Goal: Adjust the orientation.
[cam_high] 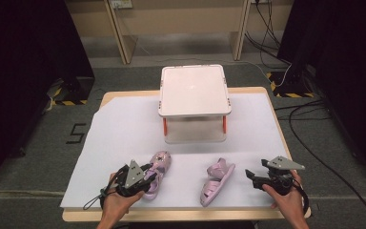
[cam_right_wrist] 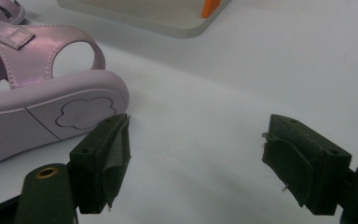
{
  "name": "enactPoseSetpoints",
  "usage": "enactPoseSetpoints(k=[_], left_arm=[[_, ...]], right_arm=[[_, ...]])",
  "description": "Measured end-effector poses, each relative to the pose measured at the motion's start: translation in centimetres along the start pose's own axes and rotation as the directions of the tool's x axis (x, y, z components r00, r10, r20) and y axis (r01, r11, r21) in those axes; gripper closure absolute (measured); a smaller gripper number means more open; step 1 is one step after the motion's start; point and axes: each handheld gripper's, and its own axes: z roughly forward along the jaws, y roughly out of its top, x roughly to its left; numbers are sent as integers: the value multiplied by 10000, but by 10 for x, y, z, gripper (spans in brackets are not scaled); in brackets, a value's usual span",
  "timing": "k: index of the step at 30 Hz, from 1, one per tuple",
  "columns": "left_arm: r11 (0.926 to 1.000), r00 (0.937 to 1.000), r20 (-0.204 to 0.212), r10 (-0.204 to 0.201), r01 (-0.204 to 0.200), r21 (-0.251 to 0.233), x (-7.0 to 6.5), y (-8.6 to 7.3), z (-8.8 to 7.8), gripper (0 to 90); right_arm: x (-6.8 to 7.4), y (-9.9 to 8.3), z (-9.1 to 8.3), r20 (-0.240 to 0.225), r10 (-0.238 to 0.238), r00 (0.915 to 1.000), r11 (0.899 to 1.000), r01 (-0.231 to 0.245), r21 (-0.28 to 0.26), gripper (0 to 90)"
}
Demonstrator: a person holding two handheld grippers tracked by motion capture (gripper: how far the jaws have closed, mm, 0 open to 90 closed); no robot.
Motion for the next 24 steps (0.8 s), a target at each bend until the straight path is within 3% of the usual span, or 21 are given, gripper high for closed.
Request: enactPoseSetpoints(k=[6,7,11,17,20,24], left_arm=[[10000,9999,149,73,-72,-42,2,1,6,586],[10000,9999,151,-49,49,-17,1,1,6,600],[9998,9997,206,133,-129,-180,1,3,7,673],[9996,9998,-114,187,-189,-228,2,2,3,765],[9992,9998,-209,-50,41,-389,4,0,1,780],[9988,9999,-170,5,-13,-480,8,0,-1,790]], right_arm=[[-2,-1,0,-66,84,9999,10000,-84,3,231],[-3,-1,1,-78,48,10000,10000,-48,12,231],[-3,-1,0,-63,57,10000,10000,-57,1,232],[-3,-1,0,-57,62,10000,10000,-62,-35,232],[-2,-1,0,-82,50,10000,10000,-50,-14,233],[-2,0,1,-66,33,10000,10000,-33,-12,233]])
